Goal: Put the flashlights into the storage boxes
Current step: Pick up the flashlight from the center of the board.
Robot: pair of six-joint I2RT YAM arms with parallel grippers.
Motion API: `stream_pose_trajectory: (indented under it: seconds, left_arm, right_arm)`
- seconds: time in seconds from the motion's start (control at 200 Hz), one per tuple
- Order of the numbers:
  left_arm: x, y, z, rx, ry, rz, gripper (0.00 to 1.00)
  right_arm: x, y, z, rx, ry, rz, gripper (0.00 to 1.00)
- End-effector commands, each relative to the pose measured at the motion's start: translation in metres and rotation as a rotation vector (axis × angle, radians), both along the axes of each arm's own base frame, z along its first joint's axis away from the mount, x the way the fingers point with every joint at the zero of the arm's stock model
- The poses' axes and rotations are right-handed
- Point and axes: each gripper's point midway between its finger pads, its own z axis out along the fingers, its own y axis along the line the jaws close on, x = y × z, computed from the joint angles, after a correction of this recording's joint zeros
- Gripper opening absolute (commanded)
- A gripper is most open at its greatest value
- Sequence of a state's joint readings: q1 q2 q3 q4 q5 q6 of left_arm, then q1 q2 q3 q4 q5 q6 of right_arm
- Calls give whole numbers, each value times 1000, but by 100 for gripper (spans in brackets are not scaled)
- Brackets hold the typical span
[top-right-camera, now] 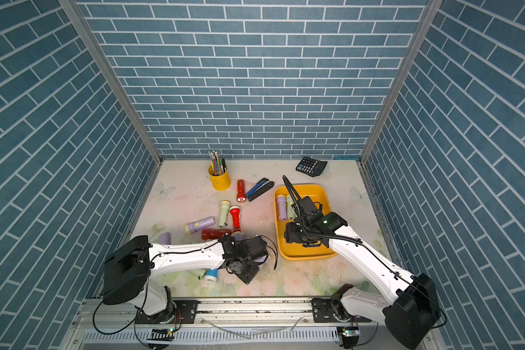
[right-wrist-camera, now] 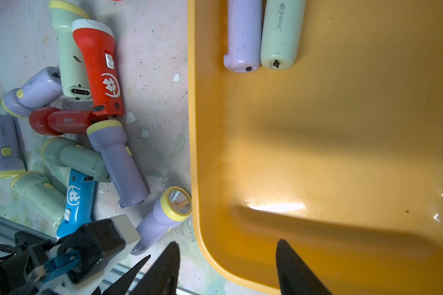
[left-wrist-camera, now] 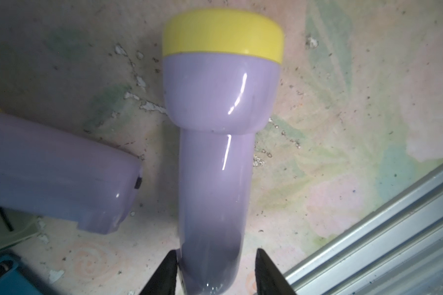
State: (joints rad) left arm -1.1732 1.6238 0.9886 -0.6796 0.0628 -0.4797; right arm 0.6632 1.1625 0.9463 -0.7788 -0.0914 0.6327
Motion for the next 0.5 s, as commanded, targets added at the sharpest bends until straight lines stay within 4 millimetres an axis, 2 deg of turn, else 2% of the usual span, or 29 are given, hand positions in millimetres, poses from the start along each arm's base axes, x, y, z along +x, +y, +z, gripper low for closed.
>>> stream_pose_trajectory:
  seconds: [0.0,0.495]
  left_arm:
    - [0,3,-6,26,-8,-1,50]
    - [-1,7,-17,116,21,-23,48]
  right_arm:
    - [-5,-9,-4,-14,22,-43,62]
    - [2,-8,-1,14,-8,-58,61]
